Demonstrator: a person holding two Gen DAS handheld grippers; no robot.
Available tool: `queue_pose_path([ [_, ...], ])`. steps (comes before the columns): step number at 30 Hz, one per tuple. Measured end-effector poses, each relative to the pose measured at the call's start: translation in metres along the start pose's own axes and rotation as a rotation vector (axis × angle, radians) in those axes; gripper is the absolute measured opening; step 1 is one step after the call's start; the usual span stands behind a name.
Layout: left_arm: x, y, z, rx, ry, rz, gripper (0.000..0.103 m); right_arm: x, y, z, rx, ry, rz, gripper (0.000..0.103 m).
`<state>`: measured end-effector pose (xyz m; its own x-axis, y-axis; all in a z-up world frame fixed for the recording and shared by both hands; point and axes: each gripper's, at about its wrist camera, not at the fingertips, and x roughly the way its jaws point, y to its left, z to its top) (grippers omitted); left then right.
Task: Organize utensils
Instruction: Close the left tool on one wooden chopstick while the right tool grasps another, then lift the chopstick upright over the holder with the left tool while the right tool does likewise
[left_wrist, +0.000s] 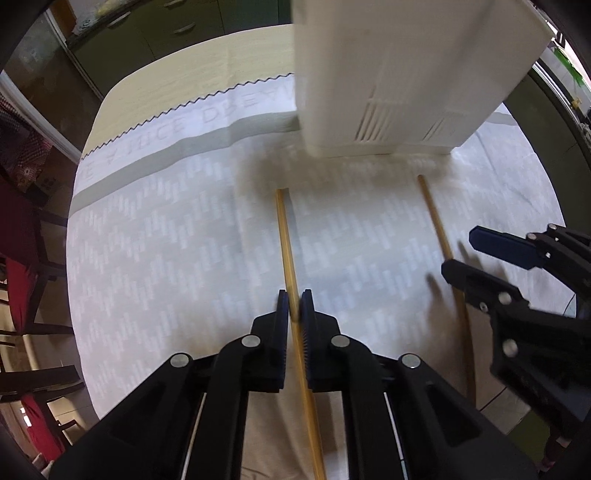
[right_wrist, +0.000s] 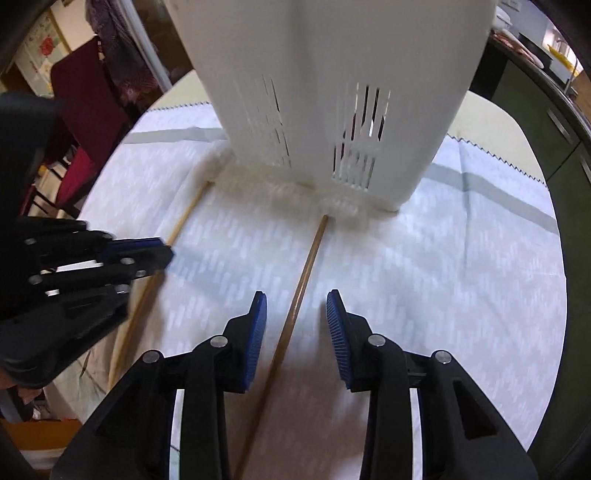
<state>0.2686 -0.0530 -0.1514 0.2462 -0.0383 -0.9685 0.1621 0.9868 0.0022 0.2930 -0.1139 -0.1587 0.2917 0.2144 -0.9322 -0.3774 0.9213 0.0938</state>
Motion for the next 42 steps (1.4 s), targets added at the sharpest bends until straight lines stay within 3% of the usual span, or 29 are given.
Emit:
queue_pose_path([
  [7, 0.0, 0.003, -0.008, 0.018, -0.013, 0.004, 0.007, 0.017, 0.012, 0.006, 0.001, 0.018, -0.064, 0.033],
  [12, 0.0, 0.002, -0.009, 0.015, -0.015, -0.003, 0.007, 0.021, 0.017, 0.007, 0.015, -0.013, -0.086, 0.019],
  [14, 0.0, 0.001, -0.009, 0.015, -0.015, -0.002, 0.007, 0.021, 0.02, 0.007, 0.006, -0.013, -0.083, 0.009],
  [21, 0.002, 0.004, -0.001, -0.009, -0.007, -0.02, 0.007, 0.02, 0.013, 0.012, 0.047, 0.007, -0.018, 0.006],
  [31, 0.002, 0.018, 0.007, -0.045, -0.028, -0.077, 0.006, -0.04, -0.005, -0.007, 0.074, -0.132, 0.067, 0.006],
  [42, -0.077, 0.024, -0.014, -0.025, -0.201, -0.115, 0.006, -0.123, -0.032, -0.047, 0.111, -0.332, 0.113, 0.006],
])
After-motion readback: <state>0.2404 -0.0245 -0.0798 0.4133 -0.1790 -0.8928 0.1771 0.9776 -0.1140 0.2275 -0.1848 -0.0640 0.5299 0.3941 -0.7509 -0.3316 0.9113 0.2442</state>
